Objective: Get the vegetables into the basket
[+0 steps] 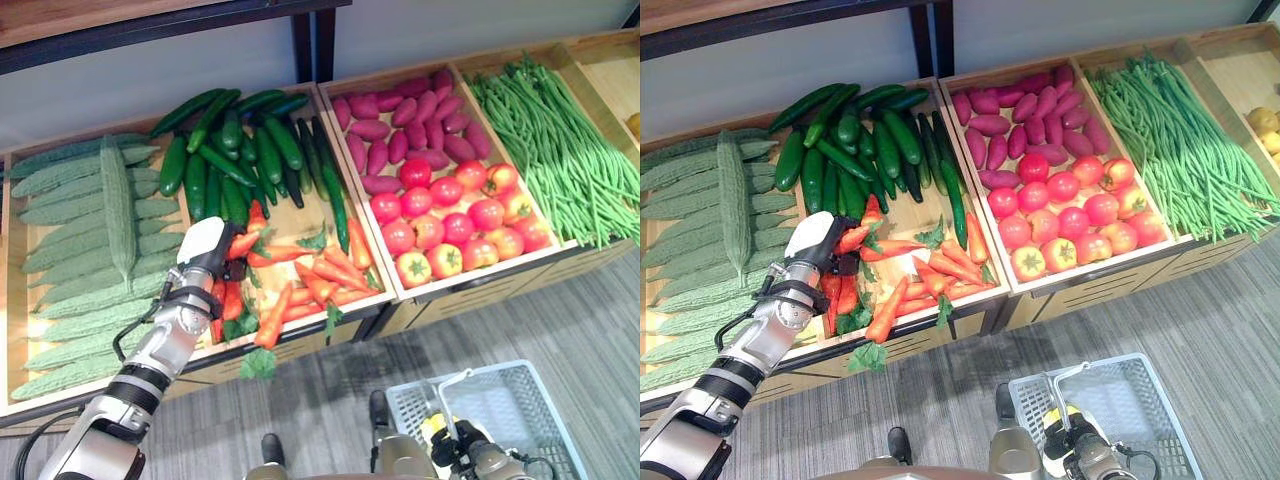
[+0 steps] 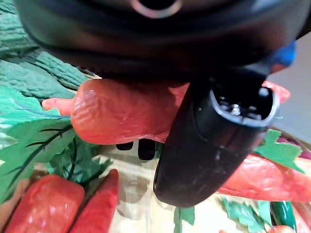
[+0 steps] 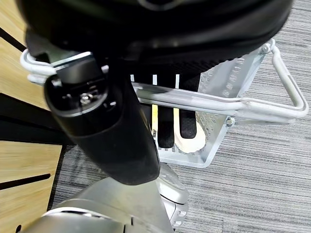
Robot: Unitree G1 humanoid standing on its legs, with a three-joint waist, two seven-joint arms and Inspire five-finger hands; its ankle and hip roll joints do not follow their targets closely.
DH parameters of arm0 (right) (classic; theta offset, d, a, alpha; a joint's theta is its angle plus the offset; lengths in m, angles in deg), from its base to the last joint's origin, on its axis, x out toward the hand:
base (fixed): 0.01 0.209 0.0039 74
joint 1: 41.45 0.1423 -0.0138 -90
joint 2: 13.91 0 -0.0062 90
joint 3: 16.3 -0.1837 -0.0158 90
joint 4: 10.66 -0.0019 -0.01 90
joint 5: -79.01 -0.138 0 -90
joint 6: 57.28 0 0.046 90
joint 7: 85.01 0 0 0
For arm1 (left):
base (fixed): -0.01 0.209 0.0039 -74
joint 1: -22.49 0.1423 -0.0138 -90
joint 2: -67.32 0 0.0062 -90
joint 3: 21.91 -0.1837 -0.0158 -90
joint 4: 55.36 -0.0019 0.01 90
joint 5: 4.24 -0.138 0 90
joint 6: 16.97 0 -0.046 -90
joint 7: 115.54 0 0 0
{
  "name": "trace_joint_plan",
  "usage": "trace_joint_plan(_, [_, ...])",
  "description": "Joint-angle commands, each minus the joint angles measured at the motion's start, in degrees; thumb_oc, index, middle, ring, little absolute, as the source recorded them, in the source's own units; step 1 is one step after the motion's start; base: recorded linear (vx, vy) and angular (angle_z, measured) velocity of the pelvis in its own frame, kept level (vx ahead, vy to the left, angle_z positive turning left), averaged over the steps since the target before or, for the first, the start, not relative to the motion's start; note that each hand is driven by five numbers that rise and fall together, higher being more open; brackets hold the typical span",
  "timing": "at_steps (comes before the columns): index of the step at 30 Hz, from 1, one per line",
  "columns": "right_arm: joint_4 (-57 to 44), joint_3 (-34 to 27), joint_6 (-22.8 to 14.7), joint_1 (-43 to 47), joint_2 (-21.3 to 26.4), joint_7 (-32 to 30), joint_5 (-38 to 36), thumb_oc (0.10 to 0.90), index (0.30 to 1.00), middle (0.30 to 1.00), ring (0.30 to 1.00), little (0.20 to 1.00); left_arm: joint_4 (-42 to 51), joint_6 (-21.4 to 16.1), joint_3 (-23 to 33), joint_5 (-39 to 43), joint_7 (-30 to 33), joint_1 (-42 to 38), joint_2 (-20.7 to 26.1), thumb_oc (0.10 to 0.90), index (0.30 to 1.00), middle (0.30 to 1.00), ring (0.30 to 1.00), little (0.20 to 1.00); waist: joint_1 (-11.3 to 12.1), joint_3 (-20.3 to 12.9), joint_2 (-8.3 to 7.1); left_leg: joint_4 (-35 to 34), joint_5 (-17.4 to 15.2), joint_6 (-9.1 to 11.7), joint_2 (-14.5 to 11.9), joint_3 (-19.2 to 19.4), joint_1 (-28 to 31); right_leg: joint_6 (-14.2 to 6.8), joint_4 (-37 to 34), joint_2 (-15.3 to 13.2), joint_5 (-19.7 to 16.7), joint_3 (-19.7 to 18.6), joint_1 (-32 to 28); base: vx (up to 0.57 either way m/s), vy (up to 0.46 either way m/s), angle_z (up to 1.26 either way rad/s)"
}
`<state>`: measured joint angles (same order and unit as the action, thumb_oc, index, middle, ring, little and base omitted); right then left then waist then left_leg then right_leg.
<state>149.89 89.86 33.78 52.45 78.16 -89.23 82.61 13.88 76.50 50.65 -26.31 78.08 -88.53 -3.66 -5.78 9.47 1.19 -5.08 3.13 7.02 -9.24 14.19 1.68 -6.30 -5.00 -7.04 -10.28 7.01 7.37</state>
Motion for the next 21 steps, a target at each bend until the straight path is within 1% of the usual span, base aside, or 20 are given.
trace_joint_plan(1, [1.2,2.5,-0.7,-0.8,-1.9,0.8,0.4,0.400,0.300,0.300,0.300,0.300,3.1,-2.3,2.9,-3.4,5.1,-9.0,5.0,0.400,0.300,0.300,0.300,0.300,-0.4,-3.2,-2.60,0.1,0.2,2.3,-2.0,-2.6,-1.9,-5.4,0.0,-4.5,2.1,0.6,1.2,0.00,0.000,0.00])
trace_joint_plan(5, [1.2,2.8,-0.7,-0.7,-1.6,0.8,0.4,0.400,0.300,0.300,0.300,0.300,2.5,-2.1,1.6,-3.3,5.5,-12.5,5.5,0.400,0.300,0.300,0.300,0.300,-0.6,-3.3,-2.53,0.1,0.4,2.3,-2.1,-2.7,-2.6,-5.5,0.0,-4.5,2.0,0.6,1.7,0.00,0.000,0.00])
trace_joint_plan(7, [1.2,3.9,-0.7,-0.1,-1.0,0.7,0.2,0.400,0.300,0.300,0.300,0.300,0.0,-1.7,-1.4,-2.9,5.9,-19.0,6.6,0.400,0.300,0.300,0.300,0.300,-1.3,-3.3,-2.19,0.1,0.7,2.5,-2.1,-2.7,-3.4,-5.6,0.0,-4.5,1.8,0.4,2.7,0.00,0.000,0.00])
trace_joint_plan(11, [1.3,4.1,-0.6,0.3,-0.9,0.7,0.0,0.400,0.300,0.300,0.300,0.300,-1.8,-1.7,-3.1,-2.4,6.3,-22.1,6.8,0.400,0.300,0.300,0.300,0.300,-1.3,-3.2,-2.06,0.1,0.9,2.5,-2.1,-2.7,-4.0,-5.6,0.0,-4.5,1.6,0.3,3.4,0.00,0.000,-0.01])
trace_joint_plan(12, [1.4,4.2,-0.5,0.9,-0.5,0.3,-0.4,0.400,0.300,0.300,0.300,0.300,-2.0,-1.5,-4.3,-2.2,6.7,-24.8,7.3,0.400,0.300,0.300,0.300,0.300,-1.6,-2.9,-1.75,0.1,1.2,2.5,-1.9,-2.6,-4.6,-5.7,0.0,-4.5,1.2,0.3,4.2,-0.01,0.002,-0.04])
trace_joint_plan(16, [1.5,4.1,-0.4,1.2,-0.6,0.2,-0.6,0.400,0.300,0.300,0.300,0.300,0.0,-1.8,-3.6,-2.2,7.3,-24.5,7.6,0.400,0.300,0.300,0.300,0.300,-1.4,-2.9,-1.51,0.1,1.2,2.5,-1.8,-2.5,-4.9,-5.7,0.0,-4.6,1.2,0.1,4.6,0.01,0.002,-0.06])
trace_joint_plan(19, [1.6,3.5,-0.4,0.8,-1.2,0.4,-0.6,0.400,0.300,0.300,0.300,0.300,6.5,-2.6,-0.3,-2.6,7.0,-19.4,7.0,0.400,0.300,0.300,0.300,0.300,-0.9,-3.0,-1.55,0.1,0.6,2.5,-1.9,-2.4,-3.3,-5.6,0.0,-4.7,2.0,0.3,2.9,0.06,-0.003,-0.03])
trace_joint_plan(20, [1.6,3.5,-0.4,0.7,-1.1,0.4,-0.6,0.400,0.300,0.300,0.300,0.300,6.7,-2.6,-0.1,-2.6,6.9,-19.2,7.0,0.400,0.300,0.300,0.300,0.300,-0.9,-2.9,-1.52,0.1,0.6,2.5,-1.9,-2.4,-3.1,-5.6,0.0,-4.7,2.0,0.3,2.8,0.06,0.002,0.00])
trace_joint_plan(21, [1.6,3.1,-0.3,0.6,-1.1,0.5,-0.6,0.400,0.300,0.300,0.300,0.300,9.2,-2.9,1.3,-2.6,6.5,-17.2,6.6,0.400,0.300,0.300,0.300,0.300,-0.6,-3.0,-1.61,0.1,0.3,2.5,-1.9,-2.5,-2.5,-5.6,0.0,-4.8,2.3,0.5,2.0,0.04,0.001,0.01])
